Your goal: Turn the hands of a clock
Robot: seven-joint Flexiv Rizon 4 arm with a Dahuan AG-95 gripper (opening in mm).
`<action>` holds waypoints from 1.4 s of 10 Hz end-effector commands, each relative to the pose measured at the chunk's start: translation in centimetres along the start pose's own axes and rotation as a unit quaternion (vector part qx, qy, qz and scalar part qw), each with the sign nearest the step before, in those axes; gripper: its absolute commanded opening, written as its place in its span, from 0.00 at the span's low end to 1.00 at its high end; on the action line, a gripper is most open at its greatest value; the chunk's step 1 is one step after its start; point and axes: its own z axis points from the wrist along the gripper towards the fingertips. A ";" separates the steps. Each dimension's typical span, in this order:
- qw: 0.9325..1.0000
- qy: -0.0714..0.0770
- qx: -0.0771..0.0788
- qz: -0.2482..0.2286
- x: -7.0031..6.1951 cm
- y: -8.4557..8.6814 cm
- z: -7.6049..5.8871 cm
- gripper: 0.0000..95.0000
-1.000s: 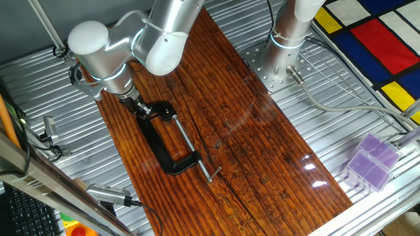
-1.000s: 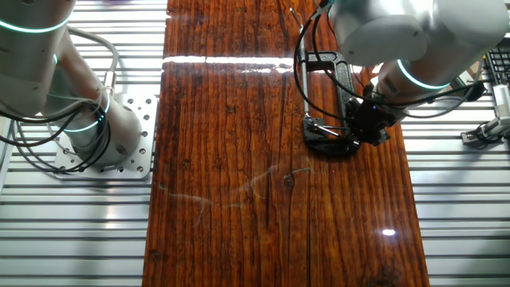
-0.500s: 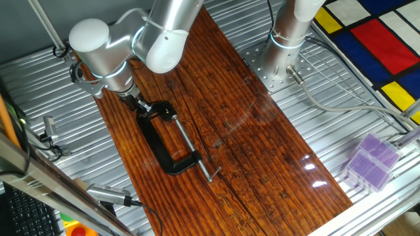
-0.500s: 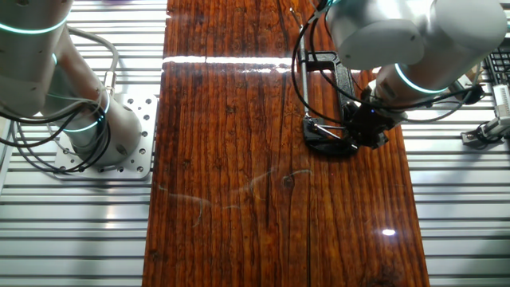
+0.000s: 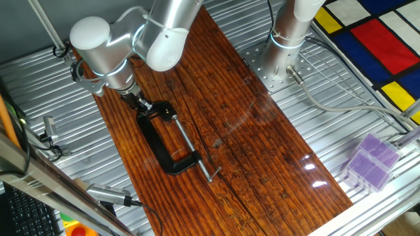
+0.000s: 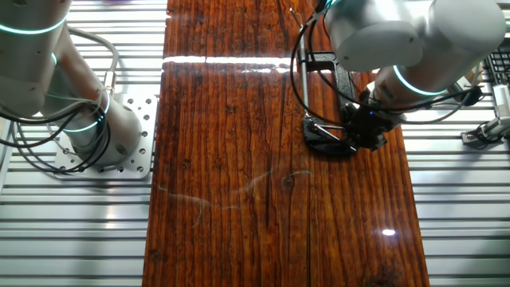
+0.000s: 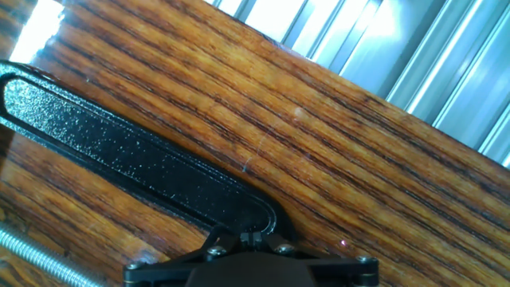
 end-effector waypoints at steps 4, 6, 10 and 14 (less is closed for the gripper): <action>1.000 0.000 0.001 -0.004 0.6 -0.1 0.2 0.00; 1.000 0.000 0.001 -0.008 0.9 -0.3 0.1 0.00; 1.000 0.000 0.001 -0.013 1.8 -0.4 0.2 0.00; 1.000 0.001 0.001 -0.017 2.8 -0.6 0.2 0.00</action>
